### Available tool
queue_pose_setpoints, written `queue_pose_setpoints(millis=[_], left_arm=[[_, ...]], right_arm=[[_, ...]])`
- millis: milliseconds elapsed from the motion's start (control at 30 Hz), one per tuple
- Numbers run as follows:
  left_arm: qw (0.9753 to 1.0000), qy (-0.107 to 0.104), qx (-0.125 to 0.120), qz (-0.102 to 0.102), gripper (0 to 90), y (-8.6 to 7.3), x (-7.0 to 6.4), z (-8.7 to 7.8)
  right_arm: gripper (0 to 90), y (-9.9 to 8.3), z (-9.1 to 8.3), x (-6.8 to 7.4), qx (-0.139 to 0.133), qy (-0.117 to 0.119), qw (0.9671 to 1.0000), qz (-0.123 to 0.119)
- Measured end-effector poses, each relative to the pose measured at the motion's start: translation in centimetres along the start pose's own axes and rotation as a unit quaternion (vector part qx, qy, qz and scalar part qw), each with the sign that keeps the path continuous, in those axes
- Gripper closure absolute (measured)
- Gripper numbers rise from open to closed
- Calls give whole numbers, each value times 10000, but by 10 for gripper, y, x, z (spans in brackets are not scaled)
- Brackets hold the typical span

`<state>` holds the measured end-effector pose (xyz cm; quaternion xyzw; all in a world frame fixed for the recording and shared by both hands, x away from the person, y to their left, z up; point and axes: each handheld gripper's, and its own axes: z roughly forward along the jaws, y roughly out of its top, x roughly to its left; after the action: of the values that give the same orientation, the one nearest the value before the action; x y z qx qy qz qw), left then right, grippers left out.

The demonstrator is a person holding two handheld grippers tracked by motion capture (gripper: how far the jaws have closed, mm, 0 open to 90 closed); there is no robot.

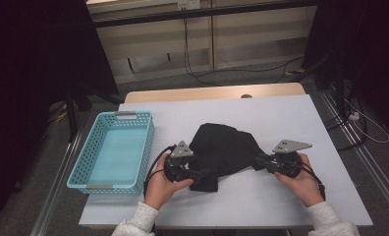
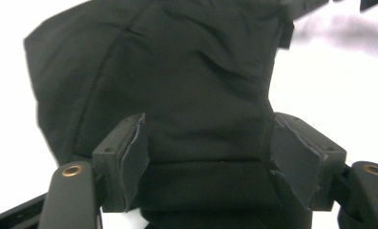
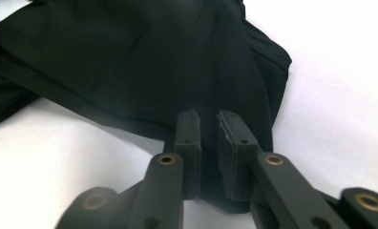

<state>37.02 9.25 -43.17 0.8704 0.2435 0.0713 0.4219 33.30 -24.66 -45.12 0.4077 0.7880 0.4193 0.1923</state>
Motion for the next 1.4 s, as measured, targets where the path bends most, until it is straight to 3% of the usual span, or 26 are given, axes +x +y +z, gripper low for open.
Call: queue_pose_setpoints(millis=[33,100,167,300,367,533,633,800,900,967,1033,1100,1133,1233,1267,1400], left_arm=[[10000,-20,67,22,313,-1,0,2],[9997,3,239,43,342,-4,-1,4],[9996,1,299,2,457,-5,1,4],[9989,24,358,-303,754,-6,6,0],[9985,153,300,-440,839,-6,10,-5],[9960,485,-90,-740,866,-3,22,-27],[9926,699,-349,-926,868,-2,30,-41],[9877,847,-548,-1193,870,-4,40,-58],[9865,893,-569,-1253,870,-6,43,-59],[9859,920,-568,-1277,870,-7,44,-59],[9847,980,-606,-1304,871,-7,45,-61],[9841,1018,-632,-1313,871,-7,45,-62],[9836,1026,-646,-1335,872,-7,45,-63],[9828,1055,-683,-1351,874,-6,46,-64],[9825,1024,-710,-1382,874,-6,45,-64],[9826,897,-842,-1390,875,-1,42,-64]], right_arm=[[743,0,1,0,-2,1,10000,-11],[742,0,1,1,11,-15,10000,-26],[684,0,1,1,17,-31,10000,-43],[558,-1,-1,0,-10,-185,9998,11],[544,-2,-2,-2,-10,-170,9998,54],[457,-2,-4,-3,-57,-262,9995,158],[444,-3,-4,0,-68,-140,9998,148],[402,-3,3,9,47,90,9999,-30],[399,-3,12,20,224,243,9991,-282],[399,-3,15,23,279,246,9988,-328],[413,-4,21,30,445,170,9973,-553],[417,-4,22,31,489,166,9969,-594],[460,-4,23,31,468,175,9970,-584],[775,-3,20,26,496,160,9973,-522],[818,-2,17,23,418,101,9979,-492],[833,10,-7,9,-37,-101,9994,-315]])
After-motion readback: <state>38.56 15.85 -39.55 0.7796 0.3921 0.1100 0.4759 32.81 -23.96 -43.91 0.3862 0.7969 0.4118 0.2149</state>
